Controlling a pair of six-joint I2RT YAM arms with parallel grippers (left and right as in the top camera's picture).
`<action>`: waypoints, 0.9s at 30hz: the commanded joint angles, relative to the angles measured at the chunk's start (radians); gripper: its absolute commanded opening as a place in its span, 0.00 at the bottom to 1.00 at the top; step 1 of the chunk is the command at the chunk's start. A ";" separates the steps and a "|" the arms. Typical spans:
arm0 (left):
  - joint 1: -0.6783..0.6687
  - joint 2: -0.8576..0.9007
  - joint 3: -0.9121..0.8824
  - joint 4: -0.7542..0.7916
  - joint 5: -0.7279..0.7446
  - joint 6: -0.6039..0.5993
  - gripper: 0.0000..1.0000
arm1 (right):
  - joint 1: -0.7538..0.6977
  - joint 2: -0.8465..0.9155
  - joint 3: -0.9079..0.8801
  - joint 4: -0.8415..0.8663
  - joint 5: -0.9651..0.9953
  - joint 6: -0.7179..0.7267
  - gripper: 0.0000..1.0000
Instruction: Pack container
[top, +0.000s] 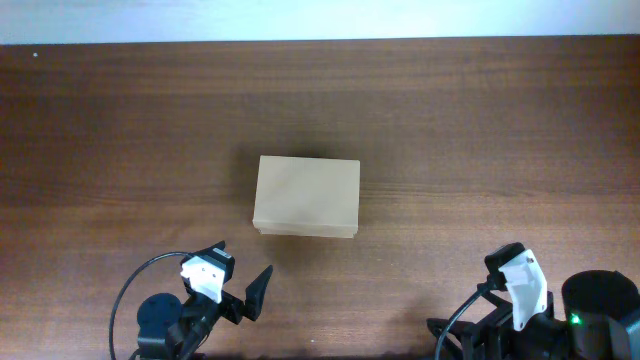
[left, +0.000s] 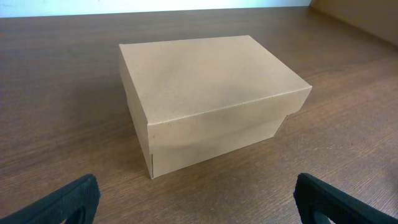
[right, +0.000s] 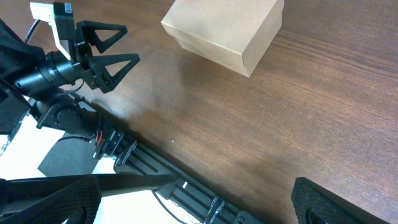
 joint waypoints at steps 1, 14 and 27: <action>0.003 -0.010 -0.006 0.006 0.011 -0.010 1.00 | 0.001 -0.003 -0.002 0.003 0.011 0.001 0.99; 0.003 -0.011 -0.006 0.006 0.011 -0.010 0.99 | 0.001 -0.003 -0.002 0.003 0.011 0.001 0.99; 0.003 -0.011 -0.006 0.006 0.011 -0.010 1.00 | -0.001 -0.015 -0.002 0.008 0.085 -0.047 0.99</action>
